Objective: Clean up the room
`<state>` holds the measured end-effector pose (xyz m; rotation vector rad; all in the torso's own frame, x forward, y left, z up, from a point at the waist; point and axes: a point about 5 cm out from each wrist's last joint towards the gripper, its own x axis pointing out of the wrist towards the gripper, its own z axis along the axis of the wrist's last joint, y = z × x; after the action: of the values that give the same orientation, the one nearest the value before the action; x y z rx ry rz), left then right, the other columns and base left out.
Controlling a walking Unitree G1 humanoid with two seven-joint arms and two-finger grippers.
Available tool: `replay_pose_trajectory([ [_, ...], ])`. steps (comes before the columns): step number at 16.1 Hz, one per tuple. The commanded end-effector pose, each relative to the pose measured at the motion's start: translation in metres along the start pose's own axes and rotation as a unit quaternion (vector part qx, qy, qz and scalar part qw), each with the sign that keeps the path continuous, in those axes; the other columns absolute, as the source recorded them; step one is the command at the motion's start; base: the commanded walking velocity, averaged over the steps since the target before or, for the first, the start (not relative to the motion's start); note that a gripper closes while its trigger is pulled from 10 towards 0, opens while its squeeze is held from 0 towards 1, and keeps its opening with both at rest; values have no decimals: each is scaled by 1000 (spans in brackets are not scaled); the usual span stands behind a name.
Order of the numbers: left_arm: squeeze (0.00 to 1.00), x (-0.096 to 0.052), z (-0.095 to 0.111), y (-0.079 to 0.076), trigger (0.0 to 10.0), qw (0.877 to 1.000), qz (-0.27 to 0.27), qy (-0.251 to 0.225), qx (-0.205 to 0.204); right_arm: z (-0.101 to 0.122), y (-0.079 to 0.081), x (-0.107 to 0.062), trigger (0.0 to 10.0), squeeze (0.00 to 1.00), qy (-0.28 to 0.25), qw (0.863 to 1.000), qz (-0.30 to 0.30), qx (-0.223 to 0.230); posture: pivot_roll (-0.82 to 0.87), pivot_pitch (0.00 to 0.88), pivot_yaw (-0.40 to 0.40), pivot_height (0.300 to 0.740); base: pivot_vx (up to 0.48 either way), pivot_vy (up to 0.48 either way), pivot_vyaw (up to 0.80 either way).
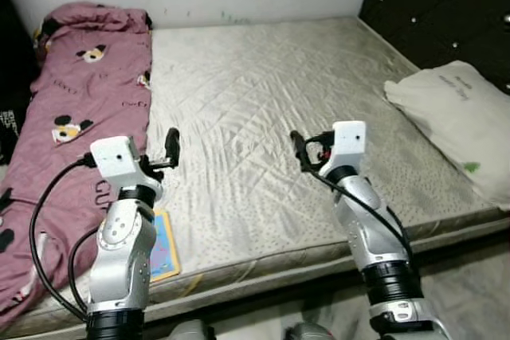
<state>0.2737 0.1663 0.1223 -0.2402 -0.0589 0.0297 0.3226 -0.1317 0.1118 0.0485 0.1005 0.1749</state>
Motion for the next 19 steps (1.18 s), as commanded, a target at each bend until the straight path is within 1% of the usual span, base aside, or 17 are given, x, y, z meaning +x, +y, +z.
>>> replay_pose_trajectory([
  [1,0,0,0,-6,10000,1000,-7,3,-1,0,-9,-1,10000,0,3,1000,-14,-1,-68,0,-17,740,0,480,0],
  [9,0,2,0,-4,10000,1000,4,2,-1,2,-9,1,10000,0,-1,1000,-13,-6,-70,0,-16,740,0,480,0],
  [11,0,3,0,-2,10000,1000,11,0,14,5,-8,3,10000,0,-8,1000,-8,-17,-74,0,-15,740,0,480,0],
  [13,0,5,-2,3,10000,999,27,5,32,6,-8,4,10000,0,-11,1000,-8,-19,-78,0,-14,740,0,480,628],
  [15,0,8,-4,5,10000,999,24,6,29,10,-7,7,10000,0,-20,1000,-4,-19,-80,0,-17,740,0,480,800],
  [16,0,9,-2,5,10000,999,28,-2,26,10,-7,8,10000,0,-21,1000,-5,-18,-78,0,-18,740,0,476,0],
  [17,0,9,0,4,10000,999,30,-6,19,11,-7,8,10000,0,-23,1000,-4,-18,-77,0,-19,740,0,0,0],
  [18,0,9,1,5,10000,999,40,-8,34,10,-7,8,10000,0,-24,999,-3,-22,-73,0,-21,740,0,0,0],
  [19,0,9,1,4,10000,999,33,-6,30,10,-7,8,10000,0,-26,999,-3,-25,-68,0,-24,740,0,0,0],
])
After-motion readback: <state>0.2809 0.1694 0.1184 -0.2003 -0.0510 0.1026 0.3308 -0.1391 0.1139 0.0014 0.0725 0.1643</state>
